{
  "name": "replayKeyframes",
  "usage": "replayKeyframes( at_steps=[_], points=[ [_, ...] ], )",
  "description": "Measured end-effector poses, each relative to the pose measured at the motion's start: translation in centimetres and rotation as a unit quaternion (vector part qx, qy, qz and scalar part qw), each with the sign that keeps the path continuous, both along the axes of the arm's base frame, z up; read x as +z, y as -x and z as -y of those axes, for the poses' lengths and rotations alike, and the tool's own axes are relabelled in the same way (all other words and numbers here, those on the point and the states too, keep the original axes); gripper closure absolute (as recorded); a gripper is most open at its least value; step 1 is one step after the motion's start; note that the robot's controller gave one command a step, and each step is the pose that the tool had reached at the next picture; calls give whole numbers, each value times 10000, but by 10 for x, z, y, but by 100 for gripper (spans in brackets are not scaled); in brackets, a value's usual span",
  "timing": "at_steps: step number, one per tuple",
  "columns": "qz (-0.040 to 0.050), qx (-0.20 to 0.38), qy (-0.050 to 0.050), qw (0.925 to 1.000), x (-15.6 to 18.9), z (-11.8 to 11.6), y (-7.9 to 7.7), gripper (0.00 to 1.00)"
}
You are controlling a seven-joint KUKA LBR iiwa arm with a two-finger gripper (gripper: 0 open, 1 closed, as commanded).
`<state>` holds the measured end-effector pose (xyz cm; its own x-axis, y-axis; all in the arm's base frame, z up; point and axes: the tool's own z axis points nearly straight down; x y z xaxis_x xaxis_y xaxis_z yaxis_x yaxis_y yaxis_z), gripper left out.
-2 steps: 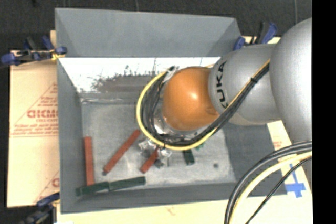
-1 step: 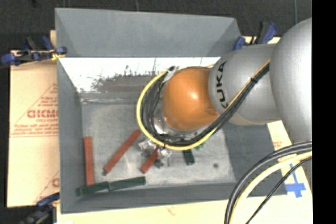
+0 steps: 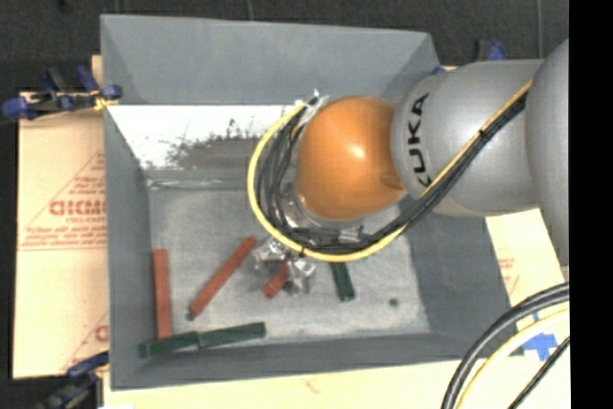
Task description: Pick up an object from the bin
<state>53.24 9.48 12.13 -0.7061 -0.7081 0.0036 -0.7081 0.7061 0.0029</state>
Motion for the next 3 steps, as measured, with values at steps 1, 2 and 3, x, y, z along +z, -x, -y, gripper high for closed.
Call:
replayKeyframes(
  at_steps=[1,2,3],
  points=[
    [22,2993,-15,9542,19,40,20,100],
    [22,2989,-19,9543,19,40,20,100],
    [-14,3653,-22,9309,46,33,9,100]
  ],
)
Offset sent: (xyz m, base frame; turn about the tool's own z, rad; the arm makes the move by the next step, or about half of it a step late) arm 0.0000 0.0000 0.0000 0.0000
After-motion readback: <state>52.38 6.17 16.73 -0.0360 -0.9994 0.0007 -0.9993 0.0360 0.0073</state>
